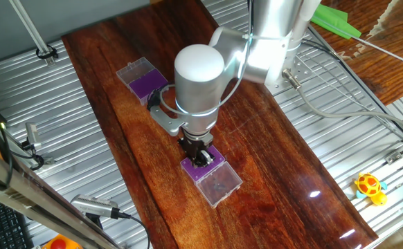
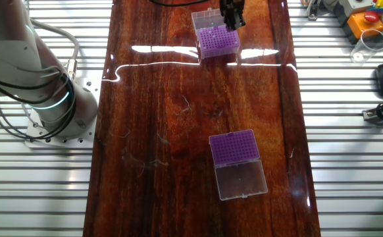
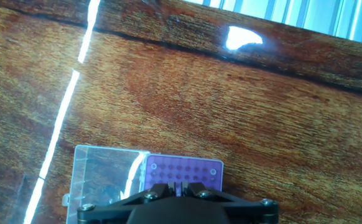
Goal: Transfer all small pipette tips from one holder to another
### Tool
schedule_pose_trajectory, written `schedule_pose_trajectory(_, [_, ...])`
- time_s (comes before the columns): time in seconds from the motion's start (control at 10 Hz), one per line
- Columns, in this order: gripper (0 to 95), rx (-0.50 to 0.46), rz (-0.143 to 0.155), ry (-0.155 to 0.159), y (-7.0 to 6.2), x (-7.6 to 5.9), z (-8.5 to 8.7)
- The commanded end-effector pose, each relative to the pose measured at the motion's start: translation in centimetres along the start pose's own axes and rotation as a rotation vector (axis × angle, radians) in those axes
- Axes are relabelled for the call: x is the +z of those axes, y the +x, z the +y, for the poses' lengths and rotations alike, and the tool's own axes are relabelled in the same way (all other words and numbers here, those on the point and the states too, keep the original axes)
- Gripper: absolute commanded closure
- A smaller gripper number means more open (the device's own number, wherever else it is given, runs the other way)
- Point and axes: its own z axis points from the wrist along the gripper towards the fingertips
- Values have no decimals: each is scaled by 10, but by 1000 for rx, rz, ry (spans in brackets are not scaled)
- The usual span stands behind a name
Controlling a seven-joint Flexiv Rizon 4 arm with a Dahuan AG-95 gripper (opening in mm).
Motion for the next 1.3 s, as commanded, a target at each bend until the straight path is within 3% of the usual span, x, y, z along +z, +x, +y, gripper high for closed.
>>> schedule_pose_trajectory(0.1, [950, -2, 0, 1, 1, 0, 0])
schedule_pose_trajectory(0.4, [950, -6, -3, 1, 1, 3, -1])
schedule_pose_trajectory(0.5, [760, -7, -4, 2, 1, 3, -1])
schedule_pose_trajectory(0.9, [760, -12, -2, 6, 1, 3, -2])
schedule_pose_trajectory(1.0, [950, -25, 2, 7, 3, 1, -7])
schedule_pose_trajectory(1.1, [950, -44, 7, 6, 6, -2, -16])
schedule_pose_trajectory(1.3, [950, -119, 34, -3, 21, -18, -56])
